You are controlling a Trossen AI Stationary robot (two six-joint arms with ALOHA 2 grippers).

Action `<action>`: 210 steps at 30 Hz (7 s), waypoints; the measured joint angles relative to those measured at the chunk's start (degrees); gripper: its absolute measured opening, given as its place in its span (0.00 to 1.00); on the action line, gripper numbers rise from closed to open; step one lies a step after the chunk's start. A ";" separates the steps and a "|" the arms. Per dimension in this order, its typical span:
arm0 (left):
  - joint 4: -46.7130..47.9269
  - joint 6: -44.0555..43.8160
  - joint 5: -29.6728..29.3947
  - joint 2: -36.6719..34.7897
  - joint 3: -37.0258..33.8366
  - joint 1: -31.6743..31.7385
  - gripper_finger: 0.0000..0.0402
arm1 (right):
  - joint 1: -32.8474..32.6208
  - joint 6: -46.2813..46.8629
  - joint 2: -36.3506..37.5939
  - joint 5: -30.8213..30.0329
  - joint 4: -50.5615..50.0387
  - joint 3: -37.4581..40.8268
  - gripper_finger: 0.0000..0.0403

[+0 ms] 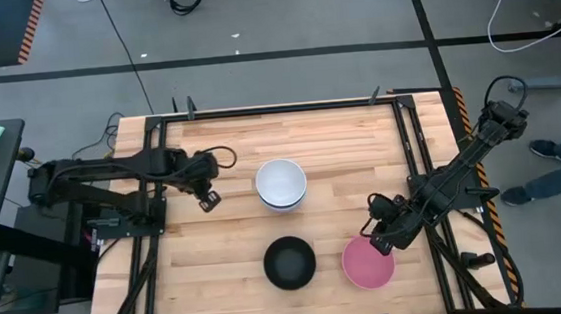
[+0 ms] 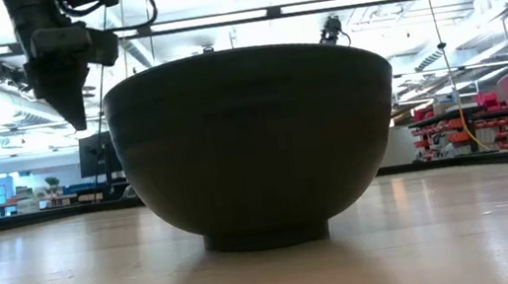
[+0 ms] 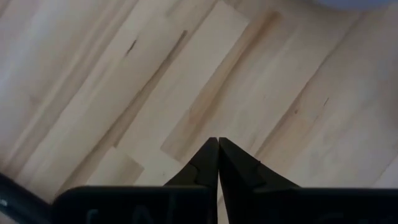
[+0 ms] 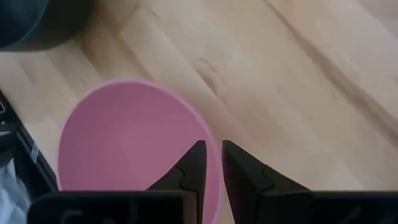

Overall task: Nest bowls inside each other
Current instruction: Stack the pink bowl on top of the white bowl

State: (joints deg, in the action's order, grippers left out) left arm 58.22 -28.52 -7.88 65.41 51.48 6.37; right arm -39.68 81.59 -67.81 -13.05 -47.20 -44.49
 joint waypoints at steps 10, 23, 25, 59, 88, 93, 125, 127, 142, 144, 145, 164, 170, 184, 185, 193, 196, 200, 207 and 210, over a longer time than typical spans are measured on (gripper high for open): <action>-1.41 -1.02 -0.01 -0.85 -2.29 0.02 0.06 | -4.21 6.43 -2.43 2.23 -0.44 0.00 0.15; -2.64 -0.99 0.07 -0.81 -2.29 0.04 0.04 | -5.14 8.49 -8.13 6.31 -0.64 0.00 0.15; -2.67 -0.98 0.07 -0.81 -2.29 0.04 0.04 | -5.14 8.49 -8.59 6.31 -0.63 0.00 0.15; -5.07 5.46 -0.91 -0.79 -2.25 0.02 0.06 | -2.33 -5.68 -13.51 -5.94 -0.52 -0.15 0.01; -9.11 12.66 -0.92 -0.76 -2.23 0.22 0.05 | 26.47 -48.85 -12.10 -18.08 -10.77 -34.59 0.00; -10.15 14.56 -0.92 -0.76 -2.22 0.20 0.06 | 34.63 -56.04 -12.53 -11.35 -5.61 -39.40 0.00; -9.97 16.33 -0.90 -0.76 -2.23 0.20 0.09 | 51.96 -65.41 -42.56 14.56 -18.29 -64.92 0.00; -9.95 16.33 -0.90 -0.76 -2.23 0.20 0.09 | 52.45 -65.57 -43.29 15.07 -19.16 -64.92 0.00; -9.94 16.29 -0.88 -0.76 -2.23 0.20 0.08 | 52.80 -67.95 -49.41 15.96 -23.67 -64.92 0.00; -9.96 16.17 -0.89 -0.76 -2.23 0.20 0.09 | 52.84 -68.32 -50.35 16.67 -23.71 -64.93 0.00; -9.94 16.11 -0.88 -0.76 -2.23 0.20 0.09 | 52.84 -68.63 -50.67 16.77 -23.71 -64.97 0.00; -10.25 16.11 -0.87 -0.79 -2.23 0.20 0.09 | 51.34 -66.98 -46.05 15.75 -21.44 -64.87 0.14; -10.32 16.09 -0.87 -0.79 -2.23 0.21 0.07 | 51.12 -66.78 -46.05 15.01 -21.40 -64.87 0.21; -10.40 16.12 -0.87 -0.79 -2.23 0.20 0.09 | 51.16 -68.43 -44.64 11.14 -21.66 -64.95 0.27; -10.40 16.12 -0.87 -0.79 -2.23 0.20 0.09 | 51.16 -68.45 -44.05 10.40 -21.95 -64.99 0.27; -10.43 16.12 -0.87 -0.79 -2.23 0.20 0.06 | 49.61 -66.59 -38.81 7.94 -21.00 -65.16 0.27; -10.45 16.09 -0.87 -0.79 -2.23 0.20 0.06 | 48.22 -66.43 -38.82 8.17 -21.10 -65.14 0.25; -10.48 15.69 -0.87 -0.79 -2.23 0.20 0.08 | 47.40 -68.59 -40.52 7.92 -20.89 -64.76 0.15; -10.53 15.68 -0.87 -0.79 -2.23 0.22 0.08 | 47.82 -71.35 -41.83 4.30 -20.37 -64.63 0.03; -10.54 15.68 -0.87 -0.79 -2.23 0.20 0.07 | 48.53 -71.65 -41.88 4.07 -20.35 -64.63 0.01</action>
State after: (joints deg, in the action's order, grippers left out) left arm 47.68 -12.84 -8.75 64.62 49.25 6.57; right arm 8.85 9.94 -109.69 -8.98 -67.55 -109.12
